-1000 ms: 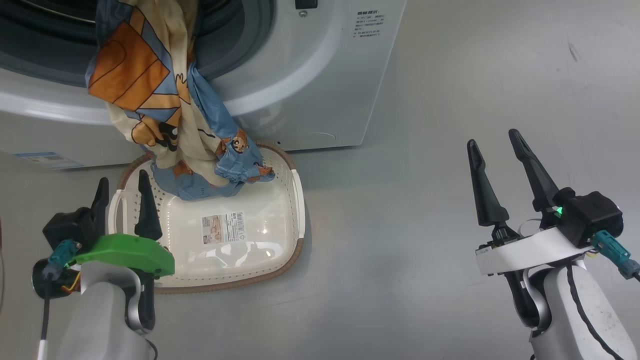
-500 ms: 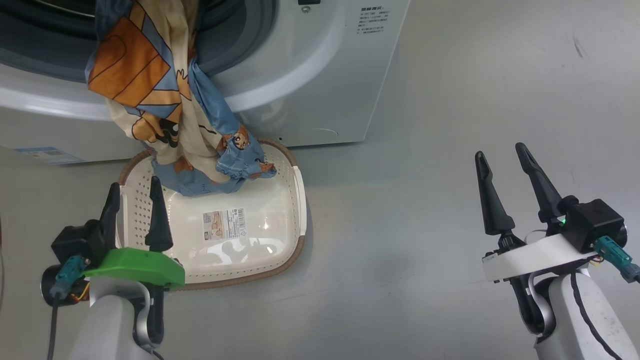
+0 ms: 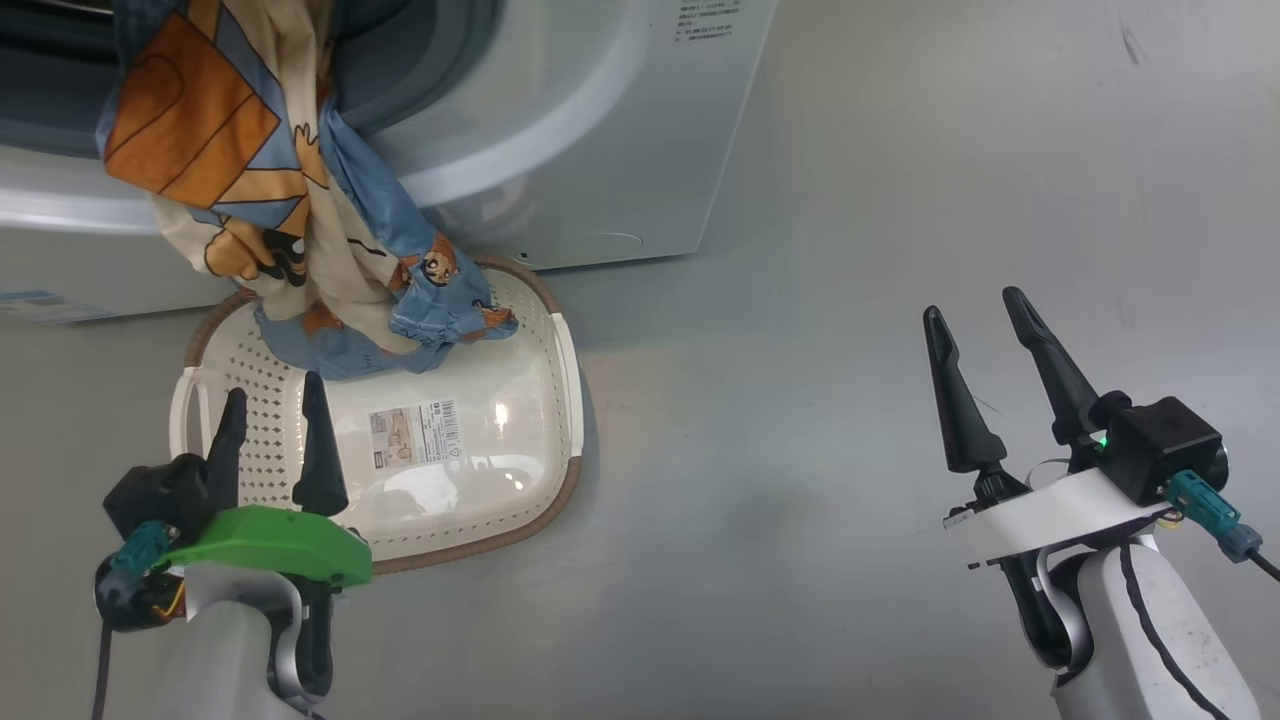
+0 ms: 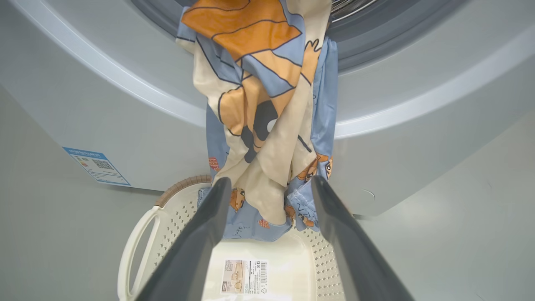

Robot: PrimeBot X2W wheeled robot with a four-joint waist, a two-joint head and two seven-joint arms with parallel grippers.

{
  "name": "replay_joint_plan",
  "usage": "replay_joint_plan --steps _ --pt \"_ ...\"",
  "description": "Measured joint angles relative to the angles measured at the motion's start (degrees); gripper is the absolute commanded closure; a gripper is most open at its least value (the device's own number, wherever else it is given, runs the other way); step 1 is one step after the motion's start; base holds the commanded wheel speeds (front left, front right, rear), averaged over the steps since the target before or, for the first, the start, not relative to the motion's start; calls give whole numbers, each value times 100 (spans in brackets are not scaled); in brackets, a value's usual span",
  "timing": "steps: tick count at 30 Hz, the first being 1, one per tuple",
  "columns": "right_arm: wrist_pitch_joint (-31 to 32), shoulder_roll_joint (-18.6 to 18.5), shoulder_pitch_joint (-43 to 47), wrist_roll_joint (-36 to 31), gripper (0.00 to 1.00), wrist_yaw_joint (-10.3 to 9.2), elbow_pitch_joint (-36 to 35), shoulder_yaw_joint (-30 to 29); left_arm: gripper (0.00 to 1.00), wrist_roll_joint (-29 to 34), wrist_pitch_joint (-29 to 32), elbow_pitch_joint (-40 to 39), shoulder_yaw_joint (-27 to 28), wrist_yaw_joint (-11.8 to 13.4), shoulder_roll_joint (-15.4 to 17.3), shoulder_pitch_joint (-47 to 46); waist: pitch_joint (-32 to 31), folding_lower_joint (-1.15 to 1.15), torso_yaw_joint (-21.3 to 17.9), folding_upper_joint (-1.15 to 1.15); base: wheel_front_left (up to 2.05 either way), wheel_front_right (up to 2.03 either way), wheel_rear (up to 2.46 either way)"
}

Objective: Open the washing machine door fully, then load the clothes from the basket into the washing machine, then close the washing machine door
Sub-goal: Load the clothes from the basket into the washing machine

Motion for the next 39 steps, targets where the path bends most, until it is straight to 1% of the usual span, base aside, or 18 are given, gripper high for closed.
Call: replay_joint_plan --steps 7,9,19,28,31,36,39 --pt "0 11 -96 0 0 0 -2 -58 0 3 35 274 54 -12 2 -319 143 0 -191 0 0 0 0" --pt "0 9 -101 0 0 0 -7 -99 0 -69 142 449 52 -81 1 -553 245 0 -259 0 0 0 0" --pt "0 -93 -152 -11 0 0 -125 -113 0 -148 338 965 96 -109 51 -1293 636 0 -378 0 0 0 0" --pt "0 -126 -361 -56 0 0 -215 -98 0 -374 538 1636 302 -176 162 -1751 976 0 -485 0 0 0 0" --pt "0 -126 -370 -56 0 0 -236 -90 0 -563 589 1745 396 -253 163 -1966 1069 0 -522 0 0 0 0" --pt "0 -126 -409 -56 0 0 -270 -85 0 -680 664 1919 426 -353 160 -2330 1227 0 -573 0 0 0 0" --pt "0 -127 -470 -57 0 0 -304 -85 0 -792 681 2070 526 -359 163 -2490 1320 0 -599 0 0 0 0"
